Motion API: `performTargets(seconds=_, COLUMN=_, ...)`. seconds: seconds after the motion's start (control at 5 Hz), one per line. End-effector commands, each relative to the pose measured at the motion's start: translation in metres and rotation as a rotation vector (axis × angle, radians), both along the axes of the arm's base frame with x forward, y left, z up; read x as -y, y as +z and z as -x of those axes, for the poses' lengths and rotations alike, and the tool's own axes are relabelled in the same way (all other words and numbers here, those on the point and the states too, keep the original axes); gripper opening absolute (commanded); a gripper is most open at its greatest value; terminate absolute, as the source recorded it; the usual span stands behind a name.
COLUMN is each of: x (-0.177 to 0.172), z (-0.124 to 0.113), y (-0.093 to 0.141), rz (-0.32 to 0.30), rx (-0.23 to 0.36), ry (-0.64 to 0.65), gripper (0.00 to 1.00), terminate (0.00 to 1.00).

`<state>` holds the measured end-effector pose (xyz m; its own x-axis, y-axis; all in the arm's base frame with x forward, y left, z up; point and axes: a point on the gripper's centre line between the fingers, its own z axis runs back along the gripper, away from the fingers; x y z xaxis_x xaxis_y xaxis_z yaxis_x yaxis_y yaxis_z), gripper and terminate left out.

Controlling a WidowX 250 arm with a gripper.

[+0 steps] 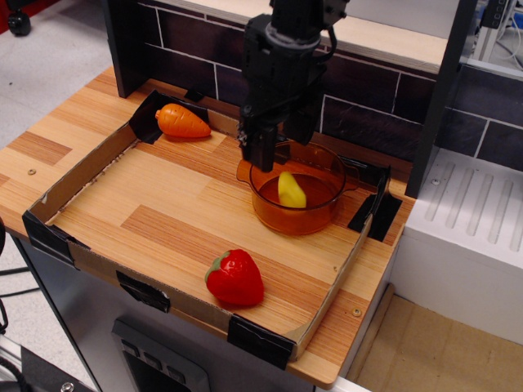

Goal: Put banana in pot

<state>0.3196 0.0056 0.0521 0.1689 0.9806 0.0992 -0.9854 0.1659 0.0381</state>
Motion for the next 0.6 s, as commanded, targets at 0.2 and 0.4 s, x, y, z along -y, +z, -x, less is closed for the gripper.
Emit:
performTargets(seconds=0.2, x=-0.016, z=-0.004, y=0.088, rz=0.117, rx=0.129, ry=-0.004, gripper=1.00, terminate=0.00)
performTargets(seconds=0.4, x=-0.025, z=0.000, y=0.102, rz=0.094, rx=0.093, ry=-0.083, gripper=1.00, terminate=0.00)
